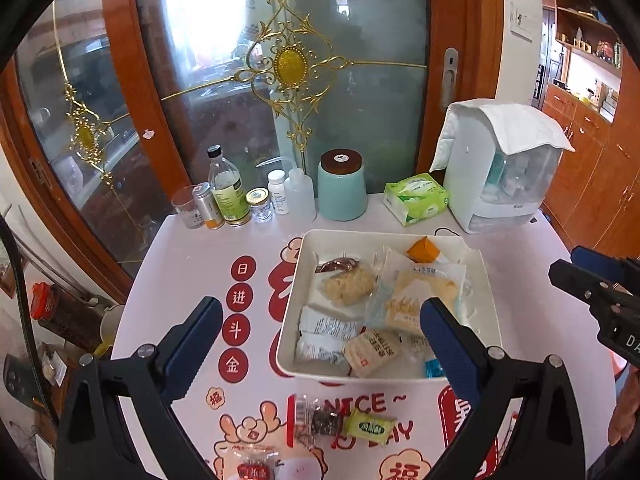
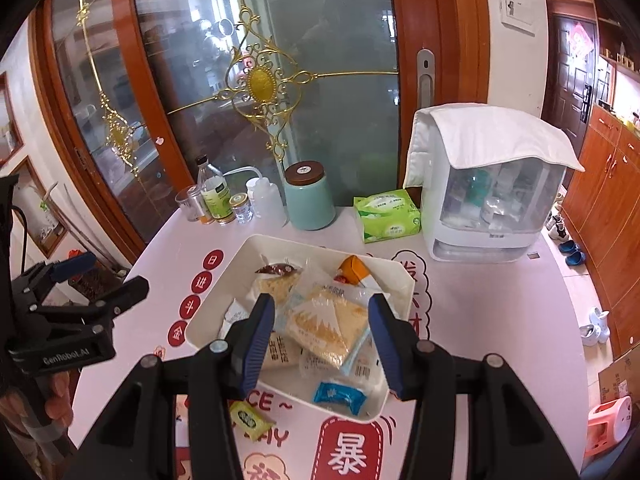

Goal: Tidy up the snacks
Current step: 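Withdraw both open grippers from the tray toward the remaining snacks, then grasp the red wrapped candy with the left gripper while the right grasps the green pack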

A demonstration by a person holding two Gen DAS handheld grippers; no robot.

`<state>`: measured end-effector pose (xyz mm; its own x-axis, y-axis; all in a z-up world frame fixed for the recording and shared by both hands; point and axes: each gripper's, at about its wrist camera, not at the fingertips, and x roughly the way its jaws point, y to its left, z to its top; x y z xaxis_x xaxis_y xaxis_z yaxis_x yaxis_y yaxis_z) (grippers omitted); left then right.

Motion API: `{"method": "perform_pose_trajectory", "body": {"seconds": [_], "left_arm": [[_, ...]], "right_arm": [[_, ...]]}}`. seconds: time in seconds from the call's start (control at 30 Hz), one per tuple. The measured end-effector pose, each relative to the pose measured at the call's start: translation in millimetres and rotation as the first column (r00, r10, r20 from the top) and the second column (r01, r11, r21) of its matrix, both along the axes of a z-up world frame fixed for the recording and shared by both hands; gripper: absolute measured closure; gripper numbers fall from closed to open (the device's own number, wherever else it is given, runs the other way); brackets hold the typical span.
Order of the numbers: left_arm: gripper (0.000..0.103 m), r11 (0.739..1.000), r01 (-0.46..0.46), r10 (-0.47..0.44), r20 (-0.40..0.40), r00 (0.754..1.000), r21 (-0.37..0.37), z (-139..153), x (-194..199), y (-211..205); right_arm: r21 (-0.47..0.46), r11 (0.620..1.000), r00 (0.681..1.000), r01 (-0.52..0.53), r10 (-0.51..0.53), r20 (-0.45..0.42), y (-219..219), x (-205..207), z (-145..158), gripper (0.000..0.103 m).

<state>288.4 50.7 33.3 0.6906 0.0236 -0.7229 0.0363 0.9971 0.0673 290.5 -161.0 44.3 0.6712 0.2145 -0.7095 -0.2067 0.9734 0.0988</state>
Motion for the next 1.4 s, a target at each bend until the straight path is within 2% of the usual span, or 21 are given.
{"method": "perform_pose_trajectory", "body": {"seconds": [0.33, 0.67, 0.83, 1.13, 1.37, 1.4], "left_arm": [[0.004, 1.0, -0.015, 0.015, 0.007, 1.0, -0.02, 2.0, -55.3, 18.4], [0.004, 0.999, -0.035, 0.035, 0.008, 0.999, -0.041, -10.3, -106.9, 56.1], [0.004, 0.995, -0.082, 0.08, -0.035, 0.996, -0.061, -41.2, -119.1, 82.4], [0.004, 0.982, -0.174, 0.162, -0.15, 0.975, -0.069, -125.4, -128.0, 122.4], [0.004, 0.966, -0.248, 0.218, -0.278, 0.935, -0.075, -202.5, -128.3, 142.0], [0.004, 0.965, -0.251, 0.221, -0.286, 0.933, -0.075, -206.4, -127.5, 142.9]], "right_arm": [[0.01, 0.999, 0.999, -0.042, 0.043, -0.005, 1.7, -45.2, -6.9, 0.052], [-0.017, 0.992, 0.992, -0.126, 0.126, 0.015, 29.2, -81.4, -21.9, 0.037], [-0.064, 0.98, 0.982, -0.188, 0.188, -0.012, 53.4, -86.9, -47.3, 0.036], [-0.098, 0.96, 0.959, -0.262, 0.247, -0.137, 90.2, -78.7, -120.1, 0.036], [-0.121, 0.95, 0.933, -0.287, 0.249, -0.261, 107.7, -64.6, -186.2, 0.036], [-0.123, 0.95, 0.929, -0.287, 0.244, -0.277, 109.5, -62.6, -194.4, 0.036]]}}
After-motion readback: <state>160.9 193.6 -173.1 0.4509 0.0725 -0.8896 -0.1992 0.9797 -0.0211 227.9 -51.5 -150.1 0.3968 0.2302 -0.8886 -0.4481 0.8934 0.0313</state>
